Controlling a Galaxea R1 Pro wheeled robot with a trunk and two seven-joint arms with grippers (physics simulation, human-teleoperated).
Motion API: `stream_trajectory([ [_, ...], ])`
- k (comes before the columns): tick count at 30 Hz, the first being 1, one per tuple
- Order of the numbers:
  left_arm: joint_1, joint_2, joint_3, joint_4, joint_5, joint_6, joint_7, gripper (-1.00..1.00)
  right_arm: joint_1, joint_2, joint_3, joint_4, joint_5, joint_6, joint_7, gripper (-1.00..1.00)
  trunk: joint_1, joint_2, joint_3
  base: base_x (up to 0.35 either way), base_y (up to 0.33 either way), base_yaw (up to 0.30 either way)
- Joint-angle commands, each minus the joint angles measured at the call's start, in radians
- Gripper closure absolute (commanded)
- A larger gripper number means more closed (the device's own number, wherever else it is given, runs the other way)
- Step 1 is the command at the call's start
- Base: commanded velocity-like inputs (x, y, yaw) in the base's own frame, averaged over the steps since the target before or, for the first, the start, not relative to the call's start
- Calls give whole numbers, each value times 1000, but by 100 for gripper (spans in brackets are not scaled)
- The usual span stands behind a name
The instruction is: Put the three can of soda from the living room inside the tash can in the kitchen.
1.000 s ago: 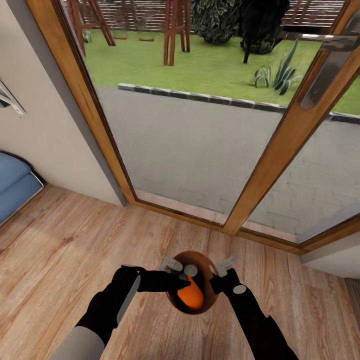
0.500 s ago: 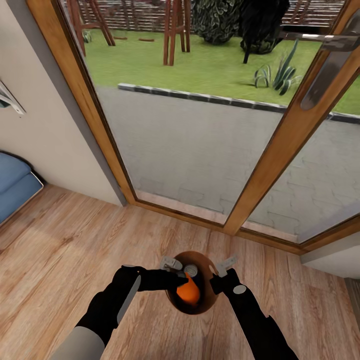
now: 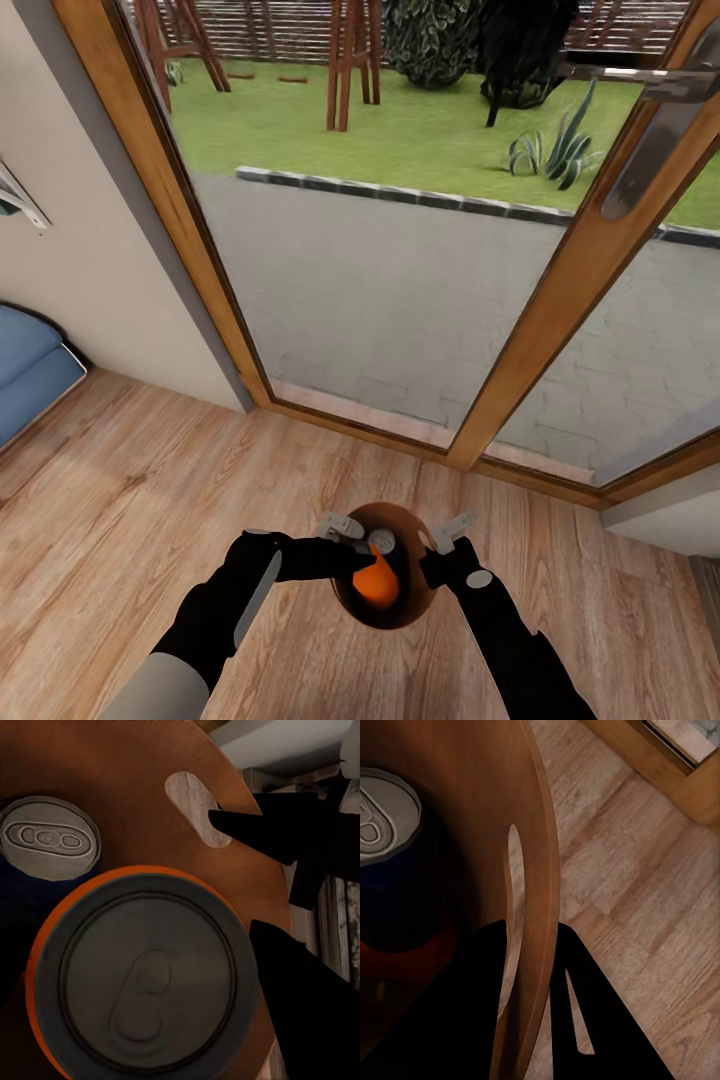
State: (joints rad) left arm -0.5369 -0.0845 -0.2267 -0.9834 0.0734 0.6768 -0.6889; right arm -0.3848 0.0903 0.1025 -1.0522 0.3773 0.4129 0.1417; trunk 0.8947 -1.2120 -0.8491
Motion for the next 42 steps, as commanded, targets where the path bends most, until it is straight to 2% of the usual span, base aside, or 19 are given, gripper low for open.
stream_trajectory([
  [1, 0, -1, 0, 0, 0, 0, -1, -100, 0, 0, 0, 0, -9, 0, 4, 100, 0, 0, 0, 0, 0, 0],
  [22, 0, 0, 1, 0, 1, 1, -2, -100, 0, -1, 0, 0, -9, 0, 4, 100, 0, 0, 0, 0, 0, 0],
  [30, 0, 9, 6, -16, 12, 4, -30, -100, 0, -1, 0, 0, -9, 0, 4, 100, 0, 0, 0, 0, 0, 0],
  [33, 0, 16, 10, -21, 12, 7, -109, -100, 0, -2, 0, 0, -9, 0, 4, 100, 0, 0, 0, 0, 0, 0],
  [34, 0, 41, 38, -22, 13, 7, -225, -100, 0, -3, 0, 0, -9, -1, 4, 100, 0, 0, 0, 0, 0, 0],
  [37, 0, 69, 102, -23, 14, 5, -321, -100, 0, -4, 0, 0, -9, -1, 4, 100, 0, 0, 0, 0, 0, 0],
  [39, 0, 93, 171, -22, 15, 3, -405, -100, 0, -4, 0, 0, -9, -2, 4, 100, 0, 0, 0, 0, 0, 0],
  [40, 0, 99, 188, -22, 15, 3, -427, -100, 0, -4, 0, 0, -9, -3, 4, 100, 0, 0, 0, 0, 0, 0],
  [42, 0, 123, 251, -21, 15, 2, -514, -100, 0, -4, 0, 0, -9, -3, 4, 100, 0, 0, 0, 0, 0, 0],
])
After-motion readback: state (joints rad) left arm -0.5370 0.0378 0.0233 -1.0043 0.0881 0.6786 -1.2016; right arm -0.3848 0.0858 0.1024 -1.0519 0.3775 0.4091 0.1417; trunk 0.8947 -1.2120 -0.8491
